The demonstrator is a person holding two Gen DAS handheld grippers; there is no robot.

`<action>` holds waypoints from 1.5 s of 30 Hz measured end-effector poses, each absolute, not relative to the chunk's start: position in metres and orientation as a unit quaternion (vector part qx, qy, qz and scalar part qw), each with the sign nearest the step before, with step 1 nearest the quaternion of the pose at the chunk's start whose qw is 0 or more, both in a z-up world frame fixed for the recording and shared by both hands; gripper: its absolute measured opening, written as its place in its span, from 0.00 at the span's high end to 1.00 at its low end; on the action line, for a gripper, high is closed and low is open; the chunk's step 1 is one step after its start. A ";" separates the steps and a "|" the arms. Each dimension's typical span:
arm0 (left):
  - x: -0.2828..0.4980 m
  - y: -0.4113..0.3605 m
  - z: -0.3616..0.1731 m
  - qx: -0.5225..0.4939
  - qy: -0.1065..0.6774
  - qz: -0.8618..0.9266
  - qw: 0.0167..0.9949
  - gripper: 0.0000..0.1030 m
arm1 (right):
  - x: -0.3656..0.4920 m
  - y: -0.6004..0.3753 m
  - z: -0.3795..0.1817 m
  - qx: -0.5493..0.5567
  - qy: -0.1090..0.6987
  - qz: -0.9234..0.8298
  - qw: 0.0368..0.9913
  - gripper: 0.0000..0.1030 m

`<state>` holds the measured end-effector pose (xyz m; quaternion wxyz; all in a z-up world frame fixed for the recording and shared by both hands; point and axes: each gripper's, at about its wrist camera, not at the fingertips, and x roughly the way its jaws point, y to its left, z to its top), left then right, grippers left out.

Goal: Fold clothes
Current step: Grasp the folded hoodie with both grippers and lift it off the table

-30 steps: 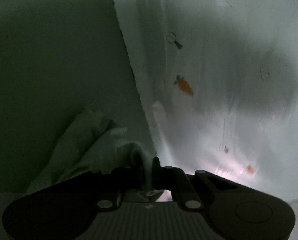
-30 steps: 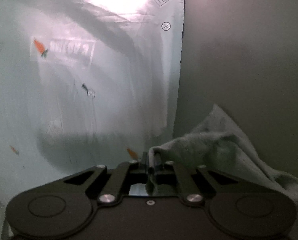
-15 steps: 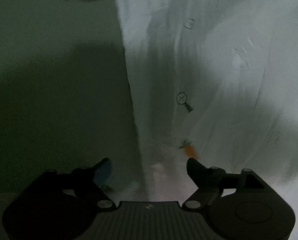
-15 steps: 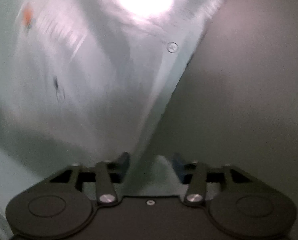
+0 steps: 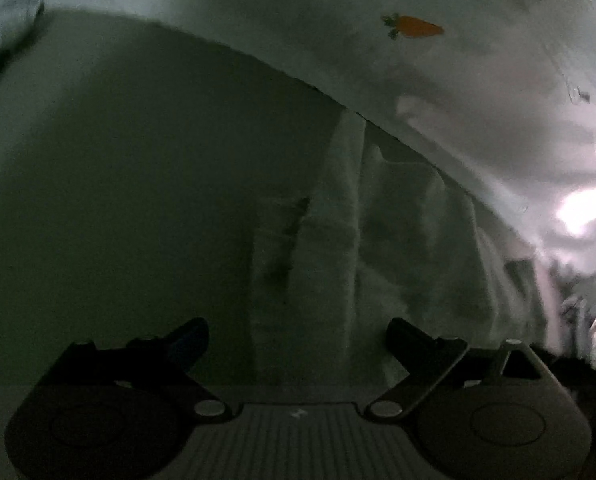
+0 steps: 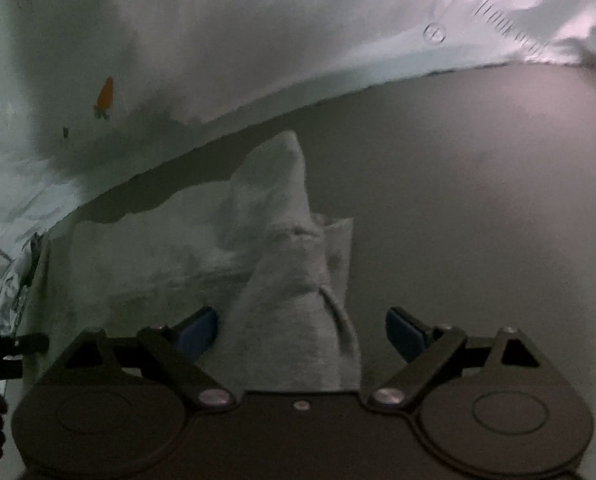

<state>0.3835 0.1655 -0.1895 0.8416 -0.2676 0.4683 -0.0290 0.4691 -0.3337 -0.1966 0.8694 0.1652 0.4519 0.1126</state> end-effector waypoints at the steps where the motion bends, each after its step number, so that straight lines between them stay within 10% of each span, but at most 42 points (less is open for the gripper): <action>1: 0.385 0.165 -0.191 -0.274 0.465 -0.037 0.841 0.00 | 0.473 -0.333 -0.200 0.167 0.457 0.117 0.866 0.10; 12: 0.397 0.133 -0.198 -0.324 0.455 -0.151 0.816 0.08 | 0.480 -0.346 -0.212 0.308 0.451 0.209 0.811 0.09; 17: 0.392 0.135 -0.214 -0.423 0.443 -0.160 0.774 0.49 | 0.474 -0.333 -0.231 0.444 0.431 0.217 0.755 0.07; 19: 0.384 0.127 -0.211 -0.428 0.433 -0.170 0.775 0.53 | 0.464 -0.330 -0.245 0.526 0.426 0.223 0.702 0.32; 21: 0.372 0.123 -0.205 -0.443 0.423 -0.176 0.770 0.55 | 0.450 -0.322 -0.258 0.597 0.413 0.223 0.651 0.52; 25: 0.352 0.123 -0.184 -0.471 0.394 -0.189 0.766 0.57 | 0.419 -0.318 -0.260 0.677 0.374 0.210 0.598 0.56; 45: 0.283 0.032 -0.041 -0.395 0.301 -0.428 0.755 0.60 | 0.198 -0.368 -0.157 0.781 0.090 0.218 0.579 0.57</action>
